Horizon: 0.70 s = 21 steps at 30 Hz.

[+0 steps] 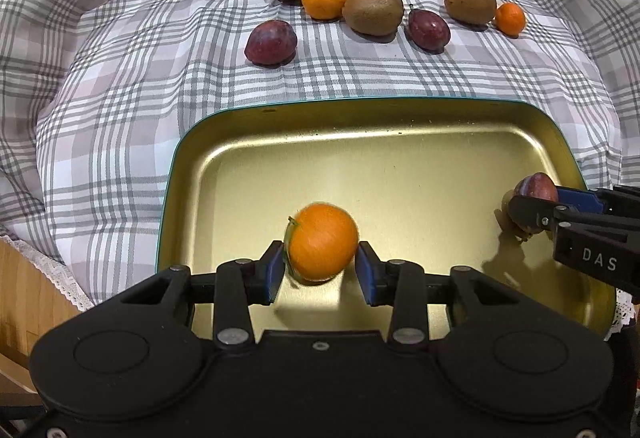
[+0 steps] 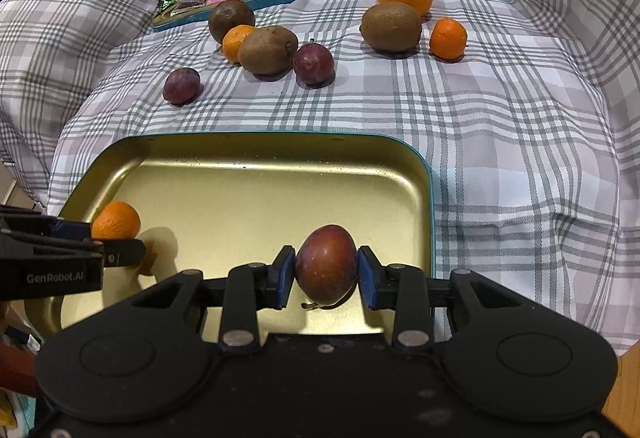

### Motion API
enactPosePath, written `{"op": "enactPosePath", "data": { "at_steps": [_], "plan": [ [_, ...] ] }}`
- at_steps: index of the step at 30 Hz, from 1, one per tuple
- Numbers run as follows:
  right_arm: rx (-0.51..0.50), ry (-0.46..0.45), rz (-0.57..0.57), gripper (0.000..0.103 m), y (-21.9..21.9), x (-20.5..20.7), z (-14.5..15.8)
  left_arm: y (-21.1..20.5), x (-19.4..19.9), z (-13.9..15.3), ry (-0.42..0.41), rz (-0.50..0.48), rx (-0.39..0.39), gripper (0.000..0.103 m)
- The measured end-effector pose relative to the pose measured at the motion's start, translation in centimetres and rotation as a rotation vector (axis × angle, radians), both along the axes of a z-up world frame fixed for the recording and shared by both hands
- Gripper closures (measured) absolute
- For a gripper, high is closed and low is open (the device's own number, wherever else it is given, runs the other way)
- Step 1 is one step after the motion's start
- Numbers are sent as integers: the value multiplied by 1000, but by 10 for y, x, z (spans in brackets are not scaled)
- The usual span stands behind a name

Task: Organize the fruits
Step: 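Open left gripper dropping the tangerine while right gripper lowers and releases the plum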

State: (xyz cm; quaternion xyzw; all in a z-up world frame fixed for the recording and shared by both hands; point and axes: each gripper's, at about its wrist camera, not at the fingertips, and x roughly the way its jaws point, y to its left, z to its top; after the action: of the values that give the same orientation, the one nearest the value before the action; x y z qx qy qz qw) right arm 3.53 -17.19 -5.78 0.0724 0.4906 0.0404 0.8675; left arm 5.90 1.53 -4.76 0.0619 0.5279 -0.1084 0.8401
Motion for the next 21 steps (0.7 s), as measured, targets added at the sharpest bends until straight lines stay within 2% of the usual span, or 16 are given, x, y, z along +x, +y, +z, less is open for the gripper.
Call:
{"op": "enactPosePath", "data": {
  "at_steps": [7, 21],
  "plan": [
    [0, -2, 4, 67, -1, 0, 1, -3, -3, 5, -25, -9, 6, 56],
    [-4, -41, -4, 67, -2, -4, 12, -3, -4, 4, -9, -7, -5, 56]
  ]
}}
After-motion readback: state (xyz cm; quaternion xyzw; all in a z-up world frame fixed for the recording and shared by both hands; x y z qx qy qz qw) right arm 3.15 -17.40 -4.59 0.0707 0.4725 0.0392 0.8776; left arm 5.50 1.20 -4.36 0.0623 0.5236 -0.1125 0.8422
